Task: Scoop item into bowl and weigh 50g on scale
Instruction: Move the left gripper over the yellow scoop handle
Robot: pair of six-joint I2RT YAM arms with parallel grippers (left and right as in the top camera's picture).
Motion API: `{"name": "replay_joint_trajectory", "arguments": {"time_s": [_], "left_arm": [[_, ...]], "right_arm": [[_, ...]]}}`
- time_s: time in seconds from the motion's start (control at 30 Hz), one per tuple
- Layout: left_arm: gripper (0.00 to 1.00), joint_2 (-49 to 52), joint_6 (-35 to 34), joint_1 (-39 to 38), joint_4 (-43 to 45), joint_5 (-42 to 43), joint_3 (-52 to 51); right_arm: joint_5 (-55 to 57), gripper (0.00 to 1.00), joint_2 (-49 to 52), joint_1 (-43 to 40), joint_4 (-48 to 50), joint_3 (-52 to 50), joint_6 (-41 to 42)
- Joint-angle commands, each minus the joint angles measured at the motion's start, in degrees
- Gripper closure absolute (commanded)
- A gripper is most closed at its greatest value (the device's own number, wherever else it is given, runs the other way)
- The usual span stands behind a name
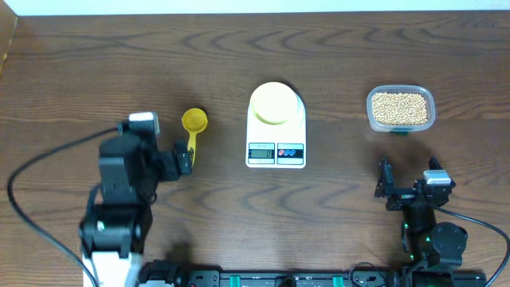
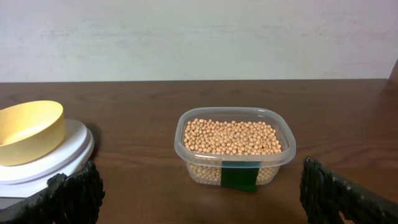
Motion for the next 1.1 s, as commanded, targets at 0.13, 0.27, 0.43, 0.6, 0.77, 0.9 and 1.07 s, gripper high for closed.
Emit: {"name": "replay_joint_trajectory", "arguments": {"time_s": [0.13, 0.27, 0.43, 0.6, 0.77, 0.9, 1.07], "left_arm": [[0.02, 14.93, 1.49, 0.28, -12.44, 0.92, 16.68], [0.02, 21.99, 1.49, 0.31, -17.05, 0.92, 22.99], [0.02, 31.39, 3.67, 0.31, -22.49, 0.87, 30.51], [0.02, 37.92, 4.5, 0.31, -23.1, -0.66, 32.92], [0.02, 42.86, 5.57, 1.05, -22.05, -0.83, 32.92], [0.02, 46.38, 7.08, 2.12, -21.55, -0.81, 32.92], [0.02, 50.16, 8.39, 2.16, -19.04, -0.81, 32.92]], "right_arm": [[0.46, 0.01, -0.24, 0.31, -0.22, -0.09, 0.5], [0.46, 0.01, -0.24, 0.31, -0.22, -0.09, 0.5], [0.46, 0.01, -0.24, 0.31, -0.22, -0.09, 0.5], [0.46, 0.01, -0.24, 0.31, -0.22, -0.09, 0.5], [0.46, 0.01, -0.24, 0.31, -0.2, -0.09, 0.5], [0.46, 0.01, -0.24, 0.31, -0.22, -0.09, 0.5], [0.46, 0.01, -0.24, 0.31, -0.22, -0.09, 0.5]]}}
